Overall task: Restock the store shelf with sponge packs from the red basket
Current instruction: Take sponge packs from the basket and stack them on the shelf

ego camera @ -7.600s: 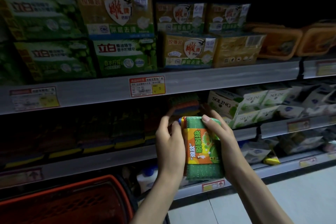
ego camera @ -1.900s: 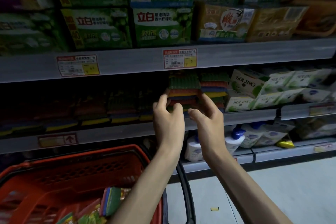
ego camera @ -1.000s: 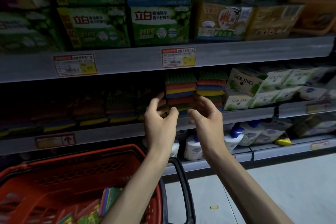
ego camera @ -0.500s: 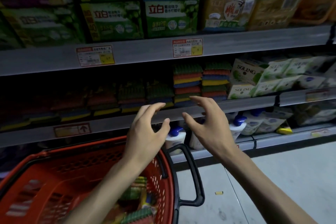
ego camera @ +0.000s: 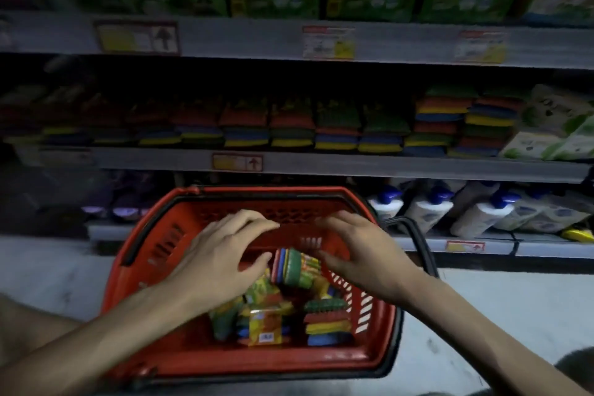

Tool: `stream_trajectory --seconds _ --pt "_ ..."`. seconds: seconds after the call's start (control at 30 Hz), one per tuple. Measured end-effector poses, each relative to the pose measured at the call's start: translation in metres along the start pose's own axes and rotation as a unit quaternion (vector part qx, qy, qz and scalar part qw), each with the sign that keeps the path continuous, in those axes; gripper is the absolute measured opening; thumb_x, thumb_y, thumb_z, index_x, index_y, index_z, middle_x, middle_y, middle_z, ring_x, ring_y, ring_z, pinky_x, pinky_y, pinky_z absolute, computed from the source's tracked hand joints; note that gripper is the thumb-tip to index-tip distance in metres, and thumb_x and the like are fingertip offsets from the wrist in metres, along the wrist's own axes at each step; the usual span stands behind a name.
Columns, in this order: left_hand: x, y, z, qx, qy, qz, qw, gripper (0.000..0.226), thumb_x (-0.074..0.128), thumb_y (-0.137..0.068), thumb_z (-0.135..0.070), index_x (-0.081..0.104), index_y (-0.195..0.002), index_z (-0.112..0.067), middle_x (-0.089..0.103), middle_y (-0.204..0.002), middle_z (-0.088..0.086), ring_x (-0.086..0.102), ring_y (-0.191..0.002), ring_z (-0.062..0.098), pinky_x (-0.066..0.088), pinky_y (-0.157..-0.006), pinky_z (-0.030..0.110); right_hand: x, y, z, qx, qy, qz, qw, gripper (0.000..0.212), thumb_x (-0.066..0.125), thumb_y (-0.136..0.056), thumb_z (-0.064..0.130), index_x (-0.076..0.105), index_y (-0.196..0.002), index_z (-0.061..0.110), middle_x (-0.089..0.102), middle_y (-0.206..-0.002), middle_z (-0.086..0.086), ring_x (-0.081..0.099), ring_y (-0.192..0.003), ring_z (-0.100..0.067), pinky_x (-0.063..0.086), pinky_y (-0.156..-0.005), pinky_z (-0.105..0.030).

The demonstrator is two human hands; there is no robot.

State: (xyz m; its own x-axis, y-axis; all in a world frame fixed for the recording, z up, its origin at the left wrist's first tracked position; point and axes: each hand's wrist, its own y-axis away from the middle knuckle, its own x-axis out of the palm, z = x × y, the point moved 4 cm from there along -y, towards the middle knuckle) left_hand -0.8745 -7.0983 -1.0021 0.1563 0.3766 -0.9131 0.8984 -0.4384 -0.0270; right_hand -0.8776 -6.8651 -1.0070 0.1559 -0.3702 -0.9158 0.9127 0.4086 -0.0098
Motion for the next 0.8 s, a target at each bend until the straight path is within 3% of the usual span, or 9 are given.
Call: stream_trajectory --seconds 0.17,0.23,0.4,0.5,0.63,0.73,0.8 --pt "0.014 0.038 0.036 -0.012 -0.029 0.009 0.999 0.051 0.045 -0.092 -0.053 0.06 -0.136 -0.032 0.057 -0.128 -0.014 0.06 -0.114 0.013 0.051 -0.095 0.037 0.069 -0.002 -0.005 0.103 0.08 0.258 0.957 0.061 0.063 -0.086 0.063 0.06 -0.135 0.027 0.067 -0.128 -0.007 0.062 -0.121 -0.029 0.05 -0.095 -0.035" --pt "0.024 0.047 0.043 -0.005 -0.032 0.015 0.999 0.048 0.046 -0.094 -0.05 0.06 -0.136 -0.031 0.057 -0.128 -0.013 0.06 -0.115 0.013 0.049 -0.096 0.035 0.091 -0.001 -0.005 0.141 0.082 0.303 0.939 0.066 0.059 -0.081 0.074 0.065 -0.128 0.028 0.07 -0.127 -0.008 0.065 -0.12 -0.032 0.053 -0.094 -0.037" --pt "0.042 0.071 0.067 -0.028 -0.007 0.003 1.0 0.046 0.064 -0.093 -0.043 0.058 -0.138 -0.031 0.059 -0.129 -0.012 0.061 -0.113 0.015 0.048 -0.094 0.036 0.129 0.002 0.0 0.22 0.093 0.367 0.899 0.079 0.049 -0.081 0.086 0.06 -0.139 0.031 0.063 -0.141 -0.008 0.059 -0.129 -0.03 0.048 -0.099 -0.035" --pt "0.053 0.079 0.077 -0.025 -0.047 0.025 0.998 0.057 0.059 -0.089 -0.054 0.055 -0.14 -0.029 0.057 -0.137 -0.002 0.058 -0.124 0.023 0.049 -0.101 0.042 0.141 0.002 -0.003 0.238 0.076 0.357 0.9 0.066 0.053 -0.085 0.077 0.065 -0.13 0.03 0.067 -0.135 -0.007 0.061 -0.126 -0.029 0.048 -0.093 -0.032" --pt "0.062 0.081 0.081 -0.022 -0.087 0.081 0.993 0.072 0.051 -0.089 -0.064 0.046 -0.151 -0.028 0.04 -0.159 0.008 0.036 -0.148 0.029 0.033 -0.12 0.047 0.132 0.0 -0.005 0.258 0.069 0.333 0.904 0.059 0.06 -0.085 0.073 0.07 -0.122 0.028 0.072 -0.126 -0.007 0.066 -0.117 -0.029 0.047 -0.085 -0.031" --pt "0.061 0.077 0.08 -0.048 -0.057 0.075 0.994 0.071 0.055 -0.094 -0.062 0.039 -0.155 -0.029 0.033 -0.162 0.007 0.03 -0.151 0.027 0.028 -0.121 0.044 0.11 -0.008 0.0 0.239 0.038 0.286 0.927 0.049 0.065 -0.087 0.064 0.072 -0.111 0.021 0.076 -0.108 -0.007 0.07 -0.102 -0.027 0.054 -0.083 -0.036" --pt "0.058 0.072 0.08 -0.1 0.026 0.071 0.992 0.068 0.058 -0.095 -0.06 0.04 -0.154 -0.03 0.036 -0.157 0.001 0.035 -0.146 0.022 0.031 -0.12 0.04 0.092 -0.017 0.012 0.209 -0.022 0.223 0.952 0.031 0.071 -0.088 0.052 0.066 -0.103 0.025 0.073 -0.097 -0.001 0.068 -0.095 -0.021 0.05 -0.077 -0.033"
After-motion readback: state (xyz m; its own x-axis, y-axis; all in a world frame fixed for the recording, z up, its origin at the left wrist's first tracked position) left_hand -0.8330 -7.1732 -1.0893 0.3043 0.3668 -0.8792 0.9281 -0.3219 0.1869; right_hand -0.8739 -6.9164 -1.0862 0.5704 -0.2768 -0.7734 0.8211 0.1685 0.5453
